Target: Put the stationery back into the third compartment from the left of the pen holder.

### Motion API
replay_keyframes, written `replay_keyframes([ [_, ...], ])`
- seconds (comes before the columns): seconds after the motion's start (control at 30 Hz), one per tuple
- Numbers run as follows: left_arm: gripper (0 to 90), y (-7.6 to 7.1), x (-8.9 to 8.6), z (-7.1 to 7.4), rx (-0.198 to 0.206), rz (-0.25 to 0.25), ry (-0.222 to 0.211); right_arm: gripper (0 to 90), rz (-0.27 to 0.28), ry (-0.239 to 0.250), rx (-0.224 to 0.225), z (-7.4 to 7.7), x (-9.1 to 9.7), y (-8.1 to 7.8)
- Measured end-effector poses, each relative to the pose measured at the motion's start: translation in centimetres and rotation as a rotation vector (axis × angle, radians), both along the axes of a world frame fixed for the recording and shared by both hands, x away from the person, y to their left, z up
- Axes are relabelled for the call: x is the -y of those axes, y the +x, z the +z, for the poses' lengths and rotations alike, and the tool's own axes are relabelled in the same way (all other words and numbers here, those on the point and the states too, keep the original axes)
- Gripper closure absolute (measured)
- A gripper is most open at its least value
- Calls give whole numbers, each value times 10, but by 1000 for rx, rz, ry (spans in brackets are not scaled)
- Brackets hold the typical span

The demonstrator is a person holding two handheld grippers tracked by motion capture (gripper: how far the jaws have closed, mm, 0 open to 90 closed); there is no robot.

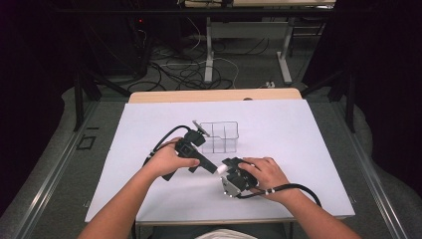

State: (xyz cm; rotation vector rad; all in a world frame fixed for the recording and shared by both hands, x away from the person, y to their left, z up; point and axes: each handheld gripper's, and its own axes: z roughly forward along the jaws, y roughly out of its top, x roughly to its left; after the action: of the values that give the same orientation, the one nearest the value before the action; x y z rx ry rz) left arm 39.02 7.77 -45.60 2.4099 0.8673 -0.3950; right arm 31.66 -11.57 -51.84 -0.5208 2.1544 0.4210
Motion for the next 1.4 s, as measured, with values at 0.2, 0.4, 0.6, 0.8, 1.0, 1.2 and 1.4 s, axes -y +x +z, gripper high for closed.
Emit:
replay_keyframes([
  [0.2,436,-4,-21,0,71,69,-38,691,-17,54,-20,1,1,2],
  [0.4,377,-6,-40,-15,177,114,-18,691,-56,134,-85,8,3,3],
  [0.6,346,-9,-51,-27,263,143,-15,691,-104,242,-207,20,7,11],
  [0.8,329,-13,-57,-39,307,145,-27,691,-127,306,-303,28,9,25],
  [1.0,284,-16,-60,-51,336,152,-6,691,-184,402,-371,34,9,33],
  [1.2,191,-18,-62,-59,400,188,19,691,-230,505,-435,44,8,45],
  [1.4,152,-17,-66,-61,434,261,31,690,-250,580,-470,53,7,59],
])
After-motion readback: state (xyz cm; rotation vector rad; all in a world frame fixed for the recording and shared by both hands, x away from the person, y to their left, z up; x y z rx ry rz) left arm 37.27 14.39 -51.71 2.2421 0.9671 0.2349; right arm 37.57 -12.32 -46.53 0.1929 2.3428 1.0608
